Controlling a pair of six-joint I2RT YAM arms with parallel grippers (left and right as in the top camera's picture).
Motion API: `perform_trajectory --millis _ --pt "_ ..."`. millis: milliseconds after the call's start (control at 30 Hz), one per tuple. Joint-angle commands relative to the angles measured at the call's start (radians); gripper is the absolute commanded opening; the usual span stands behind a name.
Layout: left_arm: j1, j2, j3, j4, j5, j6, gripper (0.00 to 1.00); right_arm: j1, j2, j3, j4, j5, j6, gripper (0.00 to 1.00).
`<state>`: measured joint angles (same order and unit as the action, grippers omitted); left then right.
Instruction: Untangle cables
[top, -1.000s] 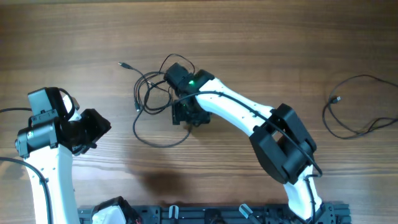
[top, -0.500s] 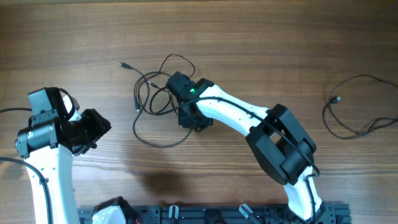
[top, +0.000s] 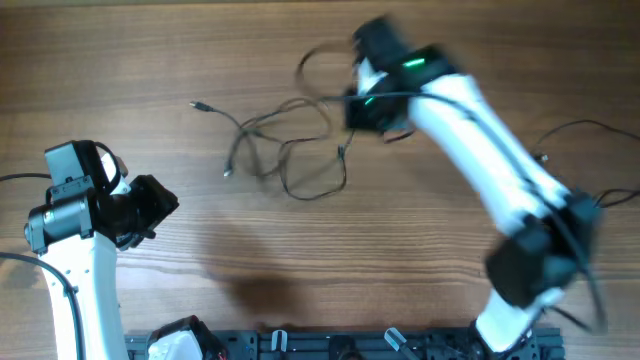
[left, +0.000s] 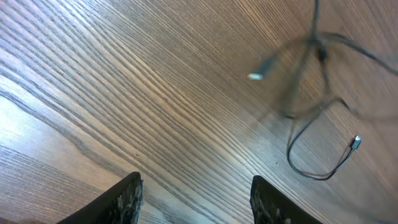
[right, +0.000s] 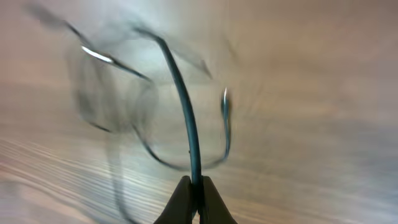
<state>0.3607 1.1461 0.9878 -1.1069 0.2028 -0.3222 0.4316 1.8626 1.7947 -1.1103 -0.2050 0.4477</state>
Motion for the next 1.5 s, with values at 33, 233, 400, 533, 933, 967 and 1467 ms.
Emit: perform_trajectory --millis 33,233,400,533,933,967,1467 --pt "-0.006 -0.005 -0.007 0.003 -0.014 0.016 0.58 -0.146 -0.283 0.034 0.065 -0.015 -0.009 0.04" --pt "-0.006 -0.002 -0.007 0.005 -0.014 0.016 0.58 -0.24 -0.383 0.034 0.136 -0.152 0.023 0.04" --pt "-0.005 -0.001 -0.007 0.007 -0.014 0.016 0.59 -0.24 -0.381 0.033 0.287 -0.6 -0.16 0.04" --pt "-0.006 -0.001 -0.007 0.007 -0.014 0.016 0.59 -0.24 -0.38 0.03 0.286 -0.606 -0.2 0.04" --pt "-0.006 -0.001 -0.007 0.027 0.041 0.016 0.66 -0.239 -0.379 0.029 0.293 -0.659 -0.145 0.04" --pt "-0.006 0.0 -0.007 0.044 0.109 0.016 0.71 -0.238 -0.379 0.029 0.243 -0.602 -0.134 0.04" --pt "-0.503 0.279 -0.007 0.457 0.661 -0.033 1.0 -0.238 -0.379 0.029 0.56 -1.157 -0.035 0.04"
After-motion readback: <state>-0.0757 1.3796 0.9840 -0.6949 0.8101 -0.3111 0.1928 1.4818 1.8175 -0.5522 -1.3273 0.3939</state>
